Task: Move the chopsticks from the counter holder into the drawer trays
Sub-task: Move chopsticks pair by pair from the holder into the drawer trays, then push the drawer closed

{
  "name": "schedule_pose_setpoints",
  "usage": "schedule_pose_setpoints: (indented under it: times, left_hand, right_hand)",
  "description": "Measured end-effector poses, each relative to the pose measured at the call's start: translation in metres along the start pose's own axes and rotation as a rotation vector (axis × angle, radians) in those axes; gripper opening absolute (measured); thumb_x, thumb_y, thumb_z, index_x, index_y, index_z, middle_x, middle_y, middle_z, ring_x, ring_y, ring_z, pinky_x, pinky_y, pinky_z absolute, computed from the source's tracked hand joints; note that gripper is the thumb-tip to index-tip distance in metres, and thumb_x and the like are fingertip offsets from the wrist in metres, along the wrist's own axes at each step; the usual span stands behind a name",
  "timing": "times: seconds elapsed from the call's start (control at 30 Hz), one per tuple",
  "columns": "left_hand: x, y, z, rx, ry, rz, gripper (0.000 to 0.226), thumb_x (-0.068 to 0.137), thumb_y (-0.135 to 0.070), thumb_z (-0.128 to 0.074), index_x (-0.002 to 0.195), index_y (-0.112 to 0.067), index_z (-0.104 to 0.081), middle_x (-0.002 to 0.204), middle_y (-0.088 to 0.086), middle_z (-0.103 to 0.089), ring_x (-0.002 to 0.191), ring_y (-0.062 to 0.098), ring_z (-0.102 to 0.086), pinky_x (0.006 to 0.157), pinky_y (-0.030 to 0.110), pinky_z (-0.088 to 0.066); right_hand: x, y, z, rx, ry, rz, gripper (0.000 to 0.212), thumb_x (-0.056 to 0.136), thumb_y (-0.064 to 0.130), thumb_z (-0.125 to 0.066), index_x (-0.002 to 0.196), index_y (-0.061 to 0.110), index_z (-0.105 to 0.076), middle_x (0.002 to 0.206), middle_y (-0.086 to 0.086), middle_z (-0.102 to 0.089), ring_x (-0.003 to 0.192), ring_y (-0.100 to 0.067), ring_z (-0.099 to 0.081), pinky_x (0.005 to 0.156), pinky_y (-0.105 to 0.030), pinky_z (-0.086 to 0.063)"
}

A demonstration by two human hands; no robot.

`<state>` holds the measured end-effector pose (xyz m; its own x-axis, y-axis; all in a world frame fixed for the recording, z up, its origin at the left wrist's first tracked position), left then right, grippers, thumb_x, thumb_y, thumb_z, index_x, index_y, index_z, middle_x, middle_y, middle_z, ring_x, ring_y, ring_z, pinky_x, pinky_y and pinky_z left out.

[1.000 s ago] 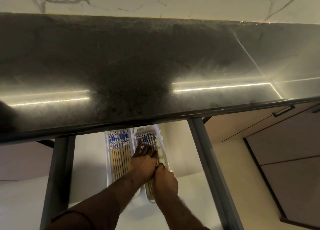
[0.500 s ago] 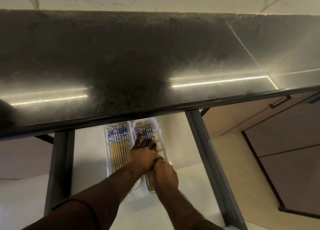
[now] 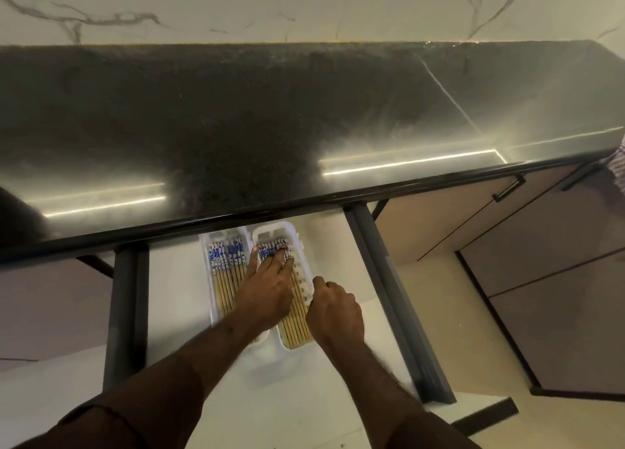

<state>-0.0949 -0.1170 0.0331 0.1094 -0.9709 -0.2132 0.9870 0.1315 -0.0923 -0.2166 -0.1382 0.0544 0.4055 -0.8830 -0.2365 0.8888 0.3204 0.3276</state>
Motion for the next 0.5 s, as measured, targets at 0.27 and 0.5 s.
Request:
schedule_pose_setpoints:
  times: [0.27,0.5]
  left_hand:
    - [-0.077,-0.024,0.037,-0.095,-0.175,0.089,0.069,0.097,-0.041,-0.044,0.153,-0.016,-0.012,0.162,0.007,-0.009,0.149,0.026,-0.008,0.110,0.045,0.017]
    - [-0.184,-0.054,0.046,-0.163,-0.390,0.199,0.064,0.098,-0.042,-0.039,0.153,-0.019,-0.017,0.161,0.004,-0.018,0.149,0.020,-0.013,0.118,0.049,0.010]
  right_hand:
    - [-0.057,0.001,0.039,0.006,-0.133,0.116,0.045,0.091,0.051,-0.054,0.123,0.019,-0.053,0.114,-0.001,-0.067,0.087,-0.021,-0.071,0.077,-0.029,-0.058]
    - [-0.152,-0.001,0.062,0.109,-0.246,0.303,0.043,0.096,0.041,-0.051,0.132,0.017,-0.050,0.115,-0.004,-0.067,0.093,-0.023,-0.069,0.079,-0.036,-0.060]
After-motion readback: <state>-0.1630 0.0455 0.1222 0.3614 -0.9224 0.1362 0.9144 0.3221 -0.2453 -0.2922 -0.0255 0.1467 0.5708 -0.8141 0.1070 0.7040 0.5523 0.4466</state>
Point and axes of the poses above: each hand's wrist, its own x-axis towards the middle knuckle, its own z-axis out of the back of the hand, y = z × x, the point moved 4 cm from there along x, towards the middle knuckle
